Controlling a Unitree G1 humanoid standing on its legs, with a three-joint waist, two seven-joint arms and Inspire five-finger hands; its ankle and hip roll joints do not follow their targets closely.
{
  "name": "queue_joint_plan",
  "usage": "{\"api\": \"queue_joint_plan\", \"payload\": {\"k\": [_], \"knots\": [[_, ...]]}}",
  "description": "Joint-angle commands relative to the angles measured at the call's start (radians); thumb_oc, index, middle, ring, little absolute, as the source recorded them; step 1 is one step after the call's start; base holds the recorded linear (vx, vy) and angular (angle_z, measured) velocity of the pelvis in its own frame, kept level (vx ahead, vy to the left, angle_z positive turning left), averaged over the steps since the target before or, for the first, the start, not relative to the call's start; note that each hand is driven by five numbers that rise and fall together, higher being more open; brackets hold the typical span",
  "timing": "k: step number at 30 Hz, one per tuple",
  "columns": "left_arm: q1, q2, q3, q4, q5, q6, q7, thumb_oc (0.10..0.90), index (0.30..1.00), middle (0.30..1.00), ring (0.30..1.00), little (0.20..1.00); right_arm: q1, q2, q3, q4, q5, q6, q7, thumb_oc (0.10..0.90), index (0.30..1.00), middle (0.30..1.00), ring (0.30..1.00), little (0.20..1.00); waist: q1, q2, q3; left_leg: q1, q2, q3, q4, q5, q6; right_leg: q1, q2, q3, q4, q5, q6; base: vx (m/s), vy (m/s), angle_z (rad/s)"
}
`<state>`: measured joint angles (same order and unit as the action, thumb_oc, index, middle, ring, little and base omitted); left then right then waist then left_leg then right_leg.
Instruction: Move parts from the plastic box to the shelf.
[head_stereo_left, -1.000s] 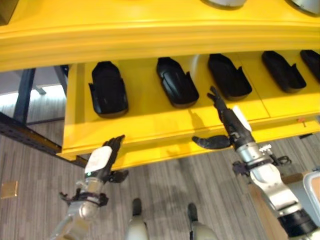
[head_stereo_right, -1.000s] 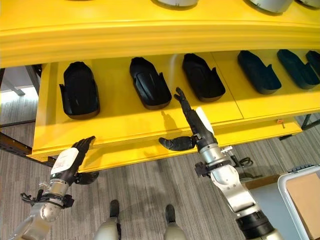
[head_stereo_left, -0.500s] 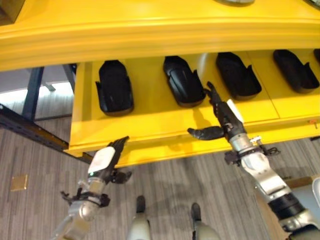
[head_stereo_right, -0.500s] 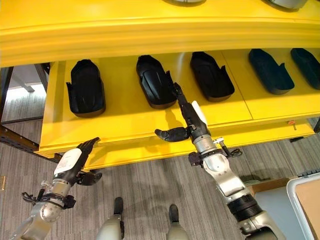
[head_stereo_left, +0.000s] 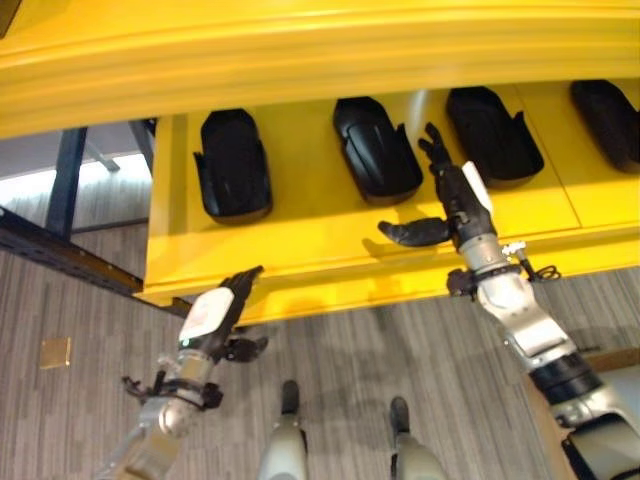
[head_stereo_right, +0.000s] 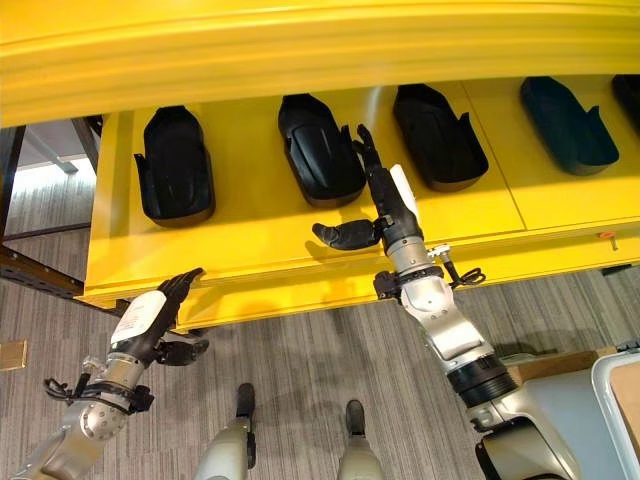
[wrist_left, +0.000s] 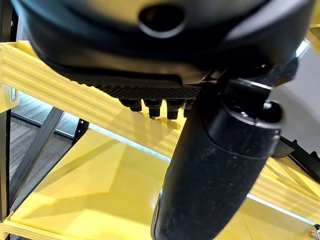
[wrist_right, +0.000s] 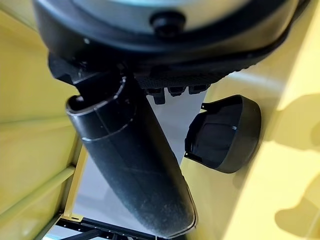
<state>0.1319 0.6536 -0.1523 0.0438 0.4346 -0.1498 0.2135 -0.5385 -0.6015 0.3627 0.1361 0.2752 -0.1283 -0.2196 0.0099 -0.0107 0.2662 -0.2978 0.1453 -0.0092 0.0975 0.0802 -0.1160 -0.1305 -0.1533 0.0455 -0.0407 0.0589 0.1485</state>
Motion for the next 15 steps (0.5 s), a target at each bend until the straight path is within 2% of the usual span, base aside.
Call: {"api": "queue_joint_plan", "payload": {"k": [1,15], "knots": [[-0.009,0.038,-0.044,-0.017,-0.044,-0.013,-0.012,0.900,1.000,1.000,1.000,1.000,-0.148,-0.008,-0.045,-0.042,-0.030,-0.090,-0.044,0.900,1.000,1.000,1.000,1.000,0.001,-0.020,-0.053,0.002,0.009,-0.008,0.072,-0.061,0.052,-0.132,-0.017,0.007,0.219,-0.093,-0.033,0.00,0.000,0.00],[-0.024,0.042,-0.059,-0.003,-0.046,-0.008,0.000,0.900,1.000,1.000,1.000,1.000,-0.199,0.007,-0.057,0.033,-0.032,-0.087,-0.093,0.900,1.000,1.000,1.000,1.000,0.007,0.001,-0.030,-0.010,0.000,-0.005,0.075,-0.062,0.055,-0.160,-0.021,0.016,0.241,-0.101,-0.035,0.00,-0.001,0.00]]}}
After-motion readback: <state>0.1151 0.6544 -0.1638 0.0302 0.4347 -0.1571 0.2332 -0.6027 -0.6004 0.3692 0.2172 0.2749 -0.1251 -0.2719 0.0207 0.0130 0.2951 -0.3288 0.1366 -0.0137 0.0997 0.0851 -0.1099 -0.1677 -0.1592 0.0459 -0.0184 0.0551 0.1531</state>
